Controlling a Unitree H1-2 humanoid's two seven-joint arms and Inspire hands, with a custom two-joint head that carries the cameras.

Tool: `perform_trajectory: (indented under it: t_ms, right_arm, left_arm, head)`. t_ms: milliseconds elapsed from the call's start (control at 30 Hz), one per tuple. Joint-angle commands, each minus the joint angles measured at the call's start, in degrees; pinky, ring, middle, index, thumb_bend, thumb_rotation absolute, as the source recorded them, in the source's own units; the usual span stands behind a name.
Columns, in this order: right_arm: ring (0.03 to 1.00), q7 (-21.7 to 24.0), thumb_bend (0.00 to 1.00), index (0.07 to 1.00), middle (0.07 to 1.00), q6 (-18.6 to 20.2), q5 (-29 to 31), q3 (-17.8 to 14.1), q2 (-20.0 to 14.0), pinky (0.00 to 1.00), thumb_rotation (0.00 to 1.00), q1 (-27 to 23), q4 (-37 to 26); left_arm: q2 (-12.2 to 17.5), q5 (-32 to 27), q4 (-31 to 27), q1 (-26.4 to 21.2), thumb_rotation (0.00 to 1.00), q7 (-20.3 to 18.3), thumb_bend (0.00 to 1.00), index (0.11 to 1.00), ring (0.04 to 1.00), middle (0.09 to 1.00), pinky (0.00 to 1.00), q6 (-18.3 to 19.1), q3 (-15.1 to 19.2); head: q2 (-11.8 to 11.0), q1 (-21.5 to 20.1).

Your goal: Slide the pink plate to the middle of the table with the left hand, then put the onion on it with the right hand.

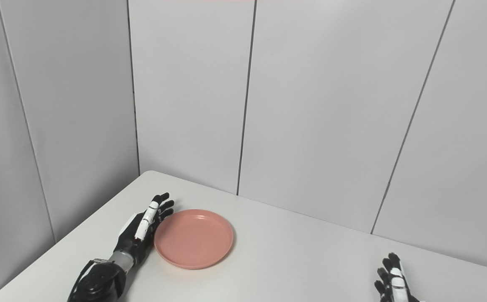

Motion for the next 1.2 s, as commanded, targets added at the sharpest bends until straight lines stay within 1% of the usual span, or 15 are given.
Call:
perform_trajectory:
  t_ms: [0,133,333,400,633,733,867,1000,1033,1067,1167]
  right_arm:
    - [1.000,0.56,0.36,1.000,1.000,-4.49,0.05,-0.28,0.10,1.00,1.00,-3.01,-0.28]
    - [1.000,0.57,0.39,1.000,1.000,-5.19,0.24,-0.32,0.45,1.00,1.00,-3.26,0.76]
    - [1.000,0.30,0.41,1.000,1.000,-4.75,-0.76,0.02,0.26,1.00,1.00,-3.06,-0.19]
    - [1.000,0.17,0.41,1.000,1.000,-4.88,-1.19,0.05,0.28,1.00,1.00,-2.97,-0.47]
    - [1.000,-0.32,0.41,1.000,1.000,-4.26,-1.18,-0.23,0.77,1.00,0.99,-3.18,-0.52]
    - [1.000,-0.62,0.41,1.000,1.000,-4.33,-1.20,-0.33,1.12,1.00,0.98,-3.23,-0.44]
    - [1.000,-1.11,0.42,1.000,1.000,-4.72,-1.81,-0.18,1.54,1.00,0.98,-3.26,-0.24]
    - [1.000,-1.23,0.43,1.000,1.000,-4.38,-2.69,0.29,1.80,1.00,0.98,-3.45,-0.27]
    - [1.000,-1.29,0.43,1.000,1.000,-4.43,-2.93,0.37,1.84,1.00,0.98,-3.50,-0.21]
    - [1.000,-1.39,0.43,1.000,1.000,-4.42,-3.13,0.44,1.94,1.00,0.98,-3.56,-0.17]
    - [1.000,-1.74,0.44,1.000,1.000,-4.10,-3.43,0.44,2.36,1.00,0.98,-3.69,-0.15]
  left_arm:
    - [-0.20,-0.21,-0.64,-2.70,1.00,-0.95,0.59,0.942,0.950,0.946,0.94,-0.75,-0.99]
    - [-0.25,-1.09,-0.05,-2.94,1.00,-2.14,0.59,0.948,0.956,0.951,0.95,-1.00,-1.26]
    - [-0.98,-2.46,0.56,-3.36,1.00,-3.07,0.59,0.950,0.961,0.956,0.96,-0.85,-1.37]
    - [-1.26,-2.72,0.65,-3.47,1.00,-2.99,0.58,0.946,0.958,0.954,0.95,-0.78,-1.60]
    - [-1.68,-2.02,2.82,-4.51,1.00,-2.99,0.61,0.938,0.952,0.945,0.94,-2.28,-2.63]
    - [-1.91,-1.65,2.55,-4.56,1.00,-2.76,0.59,0.937,0.946,0.943,0.94,-2.33,-3.17]
    - [-1.71,-1.75,3.14,-4.67,1.00,-3.63,0.59,0.943,0.951,0.948,0.94,-2.45,-3.73]
    - [-1.73,-2.79,3.55,-4.70,1.00,-5.21,0.58,0.955,0.962,0.958,0.96,-2.42,-3.87]
    - [-1.76,-2.90,3.79,-4.77,1.00,-5.45,0.58,0.957,0.964,0.960,0.96,-2.52,-3.82]
    - [-1.75,-2.91,4.11,-4.87,1.00,-5.55,0.58,0.958,0.964,0.960,0.96,-2.68,-3.81]
    - [-1.71,-2.59,4.85,-5.12,1.00,-5.61,0.59,0.948,0.957,0.954,0.95,-3.13,-4.08]
  head:
    - [0.26,-0.70]
    - [0.52,-1.93]
    - [0.81,-3.08]
    - [0.96,-3.26]
    - [1.39,-4.55]
    - [1.46,-5.08]
    - [1.99,-6.73]
    - [2.69,-9.83]
    - [2.69,-9.83]
    - [2.81,-10.87]
    - [2.96,-11.91]
